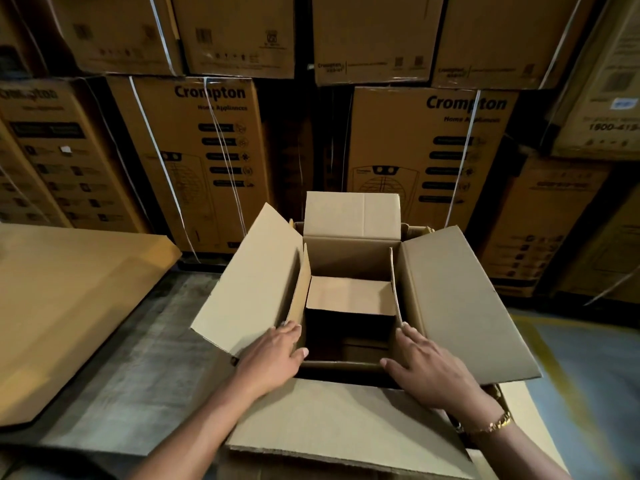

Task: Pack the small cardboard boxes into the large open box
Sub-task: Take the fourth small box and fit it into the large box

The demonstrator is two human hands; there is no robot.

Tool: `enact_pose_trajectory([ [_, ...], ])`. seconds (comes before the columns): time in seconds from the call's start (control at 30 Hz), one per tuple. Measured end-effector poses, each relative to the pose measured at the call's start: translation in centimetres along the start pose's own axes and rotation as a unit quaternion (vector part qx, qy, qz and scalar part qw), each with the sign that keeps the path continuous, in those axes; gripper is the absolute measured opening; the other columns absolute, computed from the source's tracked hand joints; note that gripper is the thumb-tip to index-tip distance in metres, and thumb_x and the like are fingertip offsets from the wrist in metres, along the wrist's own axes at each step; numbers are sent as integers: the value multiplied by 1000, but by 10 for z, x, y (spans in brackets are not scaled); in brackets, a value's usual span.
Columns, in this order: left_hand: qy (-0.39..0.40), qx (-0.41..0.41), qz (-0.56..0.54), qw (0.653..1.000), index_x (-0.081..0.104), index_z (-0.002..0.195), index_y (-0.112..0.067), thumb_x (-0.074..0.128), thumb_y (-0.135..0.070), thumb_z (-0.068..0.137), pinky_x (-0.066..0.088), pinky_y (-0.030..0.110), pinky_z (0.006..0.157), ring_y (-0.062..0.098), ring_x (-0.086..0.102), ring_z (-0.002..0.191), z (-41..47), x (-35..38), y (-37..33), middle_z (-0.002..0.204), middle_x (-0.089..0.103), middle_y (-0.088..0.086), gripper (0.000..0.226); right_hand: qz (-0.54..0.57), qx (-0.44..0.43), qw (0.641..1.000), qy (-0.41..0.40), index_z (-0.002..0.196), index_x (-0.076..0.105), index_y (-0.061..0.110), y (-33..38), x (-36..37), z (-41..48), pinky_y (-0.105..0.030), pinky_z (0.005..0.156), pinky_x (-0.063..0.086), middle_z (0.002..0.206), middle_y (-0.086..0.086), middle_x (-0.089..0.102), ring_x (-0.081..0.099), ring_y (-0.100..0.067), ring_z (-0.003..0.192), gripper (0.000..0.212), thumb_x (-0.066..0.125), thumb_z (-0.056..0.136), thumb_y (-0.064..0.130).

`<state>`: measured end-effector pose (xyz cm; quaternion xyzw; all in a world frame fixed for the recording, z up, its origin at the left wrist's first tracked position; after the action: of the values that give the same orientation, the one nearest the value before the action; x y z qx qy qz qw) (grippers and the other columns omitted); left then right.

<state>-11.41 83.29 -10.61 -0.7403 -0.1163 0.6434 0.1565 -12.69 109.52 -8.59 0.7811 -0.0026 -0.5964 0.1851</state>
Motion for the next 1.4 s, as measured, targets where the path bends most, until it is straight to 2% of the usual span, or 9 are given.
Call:
enact_pose_trajectory([
  [0.1,43,-3,-27,999,16,161,-24,53,-35,102,16,40,126,17,11,156,5,6,3,167,5,-12,70,34,-4,999,33,162,16,13,-4,-6,14,-28,117,26,170,-1,10,23,-17,153,91,60,92,51],
  [0.17,46,13,-36,998,15,161,-25,54,-31,102,15,34,126,13,11,155,2,13,1,167,4,-15,71,48,-18,997,54,161,21,15,-4,-6,15,-25,116,27,169,2,15,26,-16,152,91,67,89,45],
  [0.37,-13,46,-37,998,41,153,-34,50,-36,103,38,28,111,7,36,146,-10,11,3,165,11,-23,50,70,-33,997,14,150,45,27,3,1,1,-18,94,45,145,6,55,60,-6,112,59,62,94,31],
  [0.63,-17,52,30,998,55,142,-28,44,-48,103,43,29,104,10,48,137,-8,5,3,163,27,-19,46,19,-59,998,5,132,58,36,7,5,12,-30,93,50,139,16,55,59,-8,118,39,51,96,51],
  [0.83,-15,57,42,997,58,138,-28,47,-52,99,47,32,103,10,52,132,-4,10,8,160,31,-22,47,-28,-93,973,210,133,61,30,50,15,68,-38,107,41,143,4,58,51,-20,130,43,51,97,50],
  [0.93,-7,55,47,997,58,138,-29,47,-52,97,47,33,103,12,53,131,-2,10,9,160,30,-25,49,-174,-131,947,235,132,61,34,63,39,94,-48,105,41,145,0,56,47,-30,132,49,49,89,55],
  [1.03,-4,47,51,998,56,141,-29,47,-54,95,46,34,104,15,53,132,-1,11,10,161,28,-23,53,-288,-142,931,173,124,67,23,68,41,101,-49,101,40,130,-7,61,51,-33,123,45,44,95,50],
  [1.2,-37,59,54,996,53,143,-27,46,-54,97,40,32,111,13,45,139,-3,13,13,161,33,-14,53,-133,-108,984,-41,104,63,29,40,-7,76,-37,76,52,115,7,60,63,-22,105,18,52,90,29],
  [1.4,-113,94,92,985,74,109,-26,37,-53,91,49,43,102,16,46,131,4,13,12,126,67,-9,49,-65,-41,992,-101,110,61,33,-15,-13,34,-31,67,55,110,11,52,64,-15,84,21,53,93,23],
])
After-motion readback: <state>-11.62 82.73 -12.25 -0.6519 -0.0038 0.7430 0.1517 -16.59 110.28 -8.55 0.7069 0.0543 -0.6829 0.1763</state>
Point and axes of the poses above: each hand's wrist, its own z-axis towards the middle knuckle, its own x-axis out of the palm, y = z × x, the point moved 4 cm from there along z, towards the middle knuckle
